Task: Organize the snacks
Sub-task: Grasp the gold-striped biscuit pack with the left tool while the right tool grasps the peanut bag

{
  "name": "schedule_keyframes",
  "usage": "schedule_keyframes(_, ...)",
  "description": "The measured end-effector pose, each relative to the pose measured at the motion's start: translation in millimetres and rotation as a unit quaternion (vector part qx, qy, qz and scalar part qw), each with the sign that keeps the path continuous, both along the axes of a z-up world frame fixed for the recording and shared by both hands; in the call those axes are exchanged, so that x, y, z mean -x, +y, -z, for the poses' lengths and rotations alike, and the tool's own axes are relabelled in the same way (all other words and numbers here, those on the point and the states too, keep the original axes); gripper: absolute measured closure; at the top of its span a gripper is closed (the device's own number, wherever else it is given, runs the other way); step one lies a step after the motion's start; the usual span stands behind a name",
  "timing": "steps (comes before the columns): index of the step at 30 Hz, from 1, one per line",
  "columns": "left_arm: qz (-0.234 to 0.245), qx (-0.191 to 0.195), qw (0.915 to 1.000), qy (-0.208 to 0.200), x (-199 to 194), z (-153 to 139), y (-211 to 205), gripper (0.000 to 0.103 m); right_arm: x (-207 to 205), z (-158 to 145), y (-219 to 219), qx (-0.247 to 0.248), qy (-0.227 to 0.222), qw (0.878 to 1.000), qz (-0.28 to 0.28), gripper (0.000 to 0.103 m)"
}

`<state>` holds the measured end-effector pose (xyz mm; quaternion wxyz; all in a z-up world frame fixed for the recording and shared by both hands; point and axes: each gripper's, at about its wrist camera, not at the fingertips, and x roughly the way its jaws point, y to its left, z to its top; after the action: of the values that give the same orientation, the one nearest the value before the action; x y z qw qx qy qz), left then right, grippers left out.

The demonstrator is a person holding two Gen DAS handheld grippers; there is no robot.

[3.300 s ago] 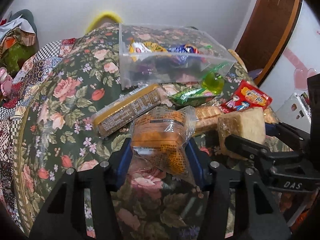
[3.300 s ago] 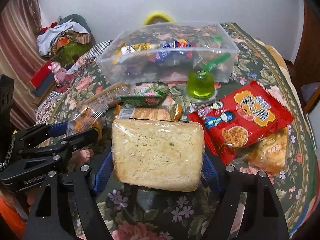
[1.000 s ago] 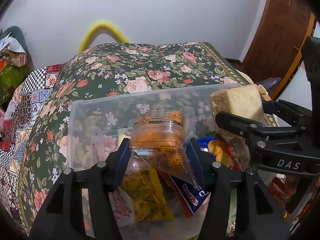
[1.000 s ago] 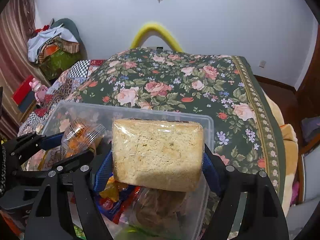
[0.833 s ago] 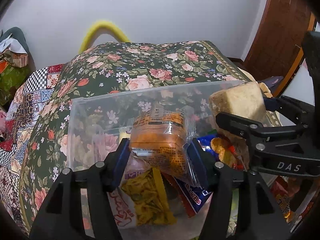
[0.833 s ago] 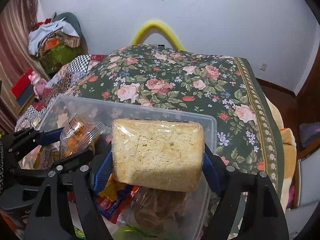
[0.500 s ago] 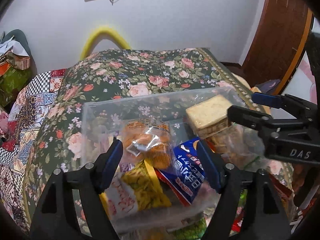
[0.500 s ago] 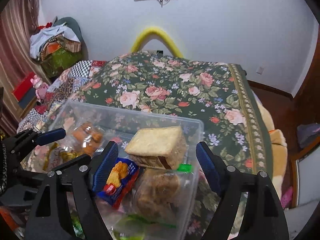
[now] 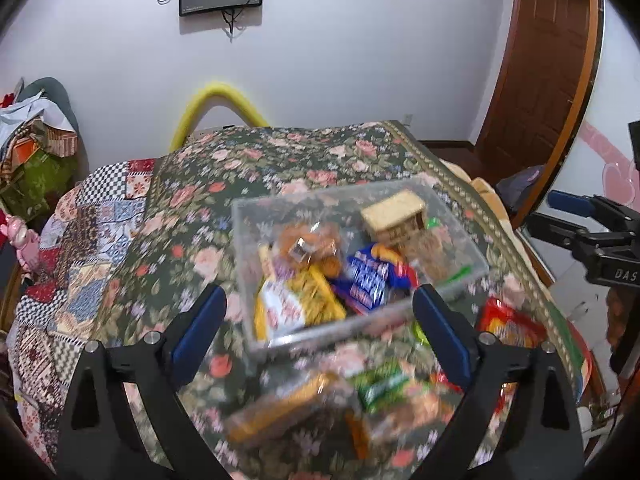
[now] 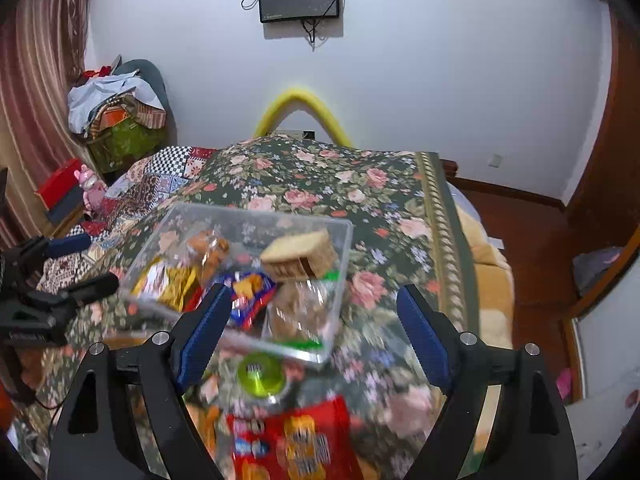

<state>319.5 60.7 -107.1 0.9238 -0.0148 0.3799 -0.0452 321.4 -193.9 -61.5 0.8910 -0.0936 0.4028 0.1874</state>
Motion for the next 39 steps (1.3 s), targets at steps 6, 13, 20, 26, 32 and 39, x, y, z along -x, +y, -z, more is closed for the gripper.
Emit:
schedule_keyframes(6, -0.005, -0.012, 0.9998, 0.014, 37.9, 12.2, 14.6, 0.008, 38.6, 9.5, -15.2, 0.03, -0.008, 1.0, 0.007, 0.02)
schedule_keyframes(13, -0.022, -0.014, 0.9986, 0.047, 70.7, 42.9, 36.5, 0.008, 75.9, 39.7, -33.3, 0.029, 0.026, 0.999, 0.035, 0.02)
schedule_keyframes(20, -0.03, -0.003, 0.9966, 0.077, 88.2, 77.5, 49.5, 0.008, 101.4, 78.2, -48.8, 0.045, 0.071, 0.994, 0.068, 0.02)
schedule_keyframes(26, -0.035, -0.003, 0.9946, 0.098, 76.9, 104.1, 54.8, 0.008, 112.2, 106.8, -60.6, 0.04, 0.104, 0.989, 0.099, 0.02)
schedule_keyframes(32, -0.019, -0.006, 0.9955, 0.093, 45.1, 115.2, 54.0, 0.008, 98.7, 118.2, -59.4, 0.008, 0.131, 0.986, 0.102, 0.02)
schedule_keyframes(39, 0.008, 0.024, 0.9928, 0.117, 4.5, 132.2, 48.3, 0.008, 83.2, 127.5, -55.3, 0.004, 0.122, 0.986, 0.116, 0.02)
